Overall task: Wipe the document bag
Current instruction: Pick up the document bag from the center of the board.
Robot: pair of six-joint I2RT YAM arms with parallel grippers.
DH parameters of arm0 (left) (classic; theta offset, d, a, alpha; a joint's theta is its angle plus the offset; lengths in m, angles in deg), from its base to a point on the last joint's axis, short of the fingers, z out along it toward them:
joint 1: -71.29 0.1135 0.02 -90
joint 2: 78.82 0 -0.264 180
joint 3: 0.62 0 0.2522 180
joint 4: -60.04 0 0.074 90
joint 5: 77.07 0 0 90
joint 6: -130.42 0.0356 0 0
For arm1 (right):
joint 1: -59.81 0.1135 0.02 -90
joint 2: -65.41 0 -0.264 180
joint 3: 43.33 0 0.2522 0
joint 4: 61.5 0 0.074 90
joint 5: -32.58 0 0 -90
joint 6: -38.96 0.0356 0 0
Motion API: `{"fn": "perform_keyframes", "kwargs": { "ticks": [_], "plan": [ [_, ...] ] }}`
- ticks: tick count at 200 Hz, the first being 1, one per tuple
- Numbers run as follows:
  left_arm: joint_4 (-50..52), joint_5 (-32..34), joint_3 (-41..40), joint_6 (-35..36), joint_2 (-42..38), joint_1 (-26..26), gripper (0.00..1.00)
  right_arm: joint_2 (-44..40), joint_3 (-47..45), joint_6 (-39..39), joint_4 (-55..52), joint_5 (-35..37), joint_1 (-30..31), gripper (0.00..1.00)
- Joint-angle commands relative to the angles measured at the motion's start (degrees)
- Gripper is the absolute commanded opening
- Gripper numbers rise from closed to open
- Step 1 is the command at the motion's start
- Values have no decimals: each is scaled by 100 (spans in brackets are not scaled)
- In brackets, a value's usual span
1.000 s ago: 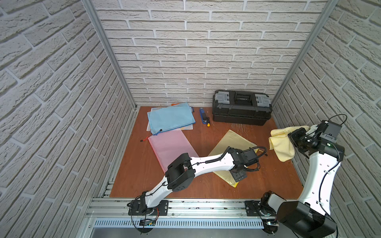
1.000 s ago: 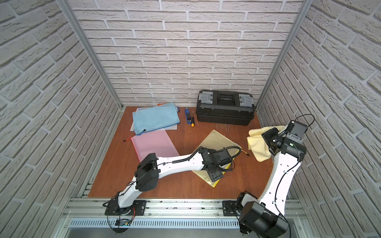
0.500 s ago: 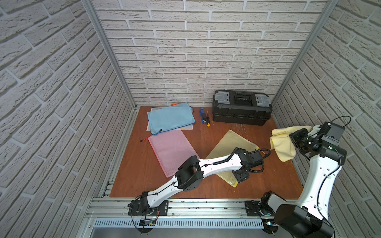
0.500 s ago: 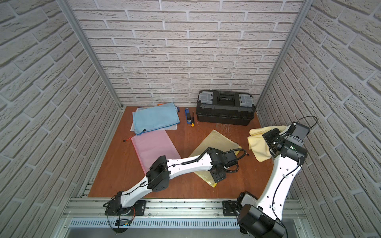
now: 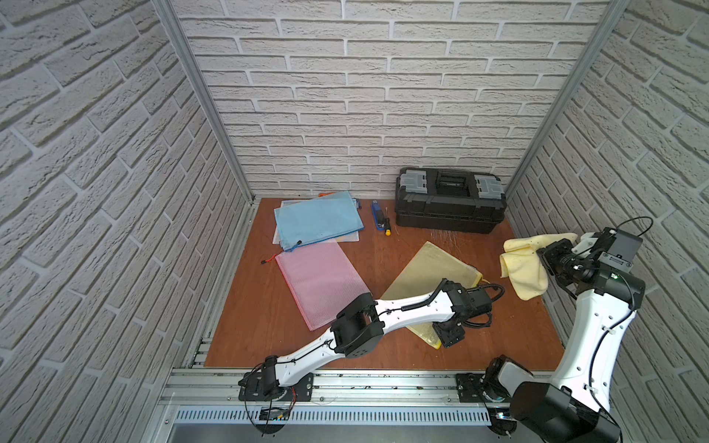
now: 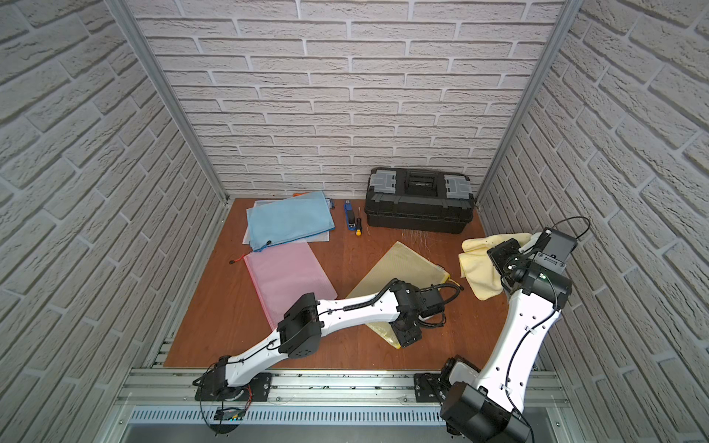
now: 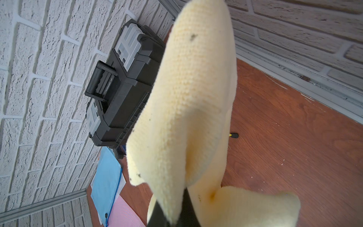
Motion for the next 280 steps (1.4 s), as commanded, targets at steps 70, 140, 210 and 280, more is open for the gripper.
{"fn": "perform_keyframes", "kwargs": {
  "ticks": [70, 140, 210, 280],
  "plan": [
    [213, 99, 275, -133, 385, -110, 56, -117, 103, -77, 99, -152, -46, 2],
    [201, 419, 191, -178, 554, -86, 36, -125, 80, -92, 170, -186, -40, 2],
    [-152, 313, -374, -340, 258, 116, 0, -122, 35, -109, 211, -129, -39, 2],
    [-236, 682, -1303, -272, -1122, 892, 0, -211, -58, 63, 372, -335, -45, 2]
  ]
}}
